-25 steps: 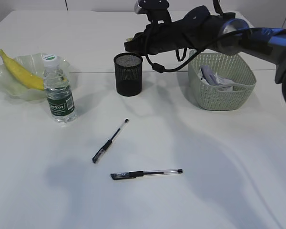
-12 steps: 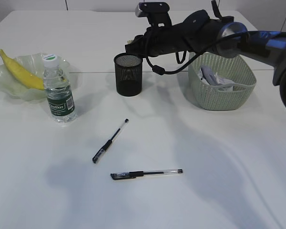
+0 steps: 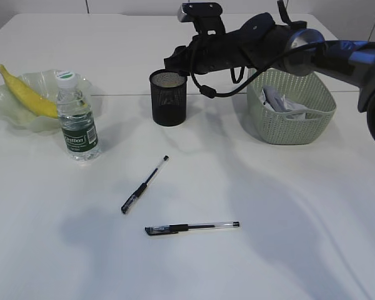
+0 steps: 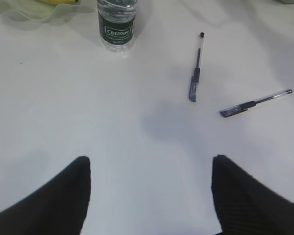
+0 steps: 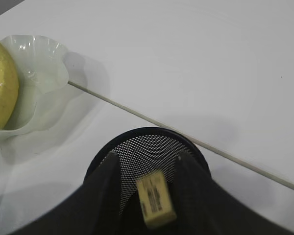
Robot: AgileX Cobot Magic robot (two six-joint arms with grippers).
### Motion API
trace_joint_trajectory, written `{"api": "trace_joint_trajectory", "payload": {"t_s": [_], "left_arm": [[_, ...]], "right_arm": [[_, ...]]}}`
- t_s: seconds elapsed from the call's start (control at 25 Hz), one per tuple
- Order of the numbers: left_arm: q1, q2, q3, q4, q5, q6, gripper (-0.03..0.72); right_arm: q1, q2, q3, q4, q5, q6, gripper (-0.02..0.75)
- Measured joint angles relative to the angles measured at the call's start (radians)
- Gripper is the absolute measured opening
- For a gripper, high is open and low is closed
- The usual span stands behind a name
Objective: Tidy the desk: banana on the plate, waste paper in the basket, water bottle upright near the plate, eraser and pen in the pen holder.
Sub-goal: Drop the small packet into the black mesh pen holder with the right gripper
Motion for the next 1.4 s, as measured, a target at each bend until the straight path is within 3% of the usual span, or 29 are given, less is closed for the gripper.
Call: {"api": "trace_joint_trajectory", "payload": {"t_s": [0.72,0.84,1.12,1.4], "left_arm": [[0.000,0.000,0.000,0.000,0.000,0.000,0.542],[0.000,0.000,0.000,0.000,0.000,0.000,0.540],[0.000,0.000,0.000,0.002,0.000,0.000,0.538],[0.000,0.000,0.000,0.006,0.000,0.000,0.538]], "right_arm": [[-0.004,-0.018,0.000,-0.020,0.053,0.005,0.283],[-0.012,-0.052,0.000,-0.093,0.087,0.082,0.283],[-0.024,-0.153,0.000,-0.459,0.293,0.423,0.283],[-0.024,-0.224,0.000,-0.521,0.517,0.475,0.283]]}}
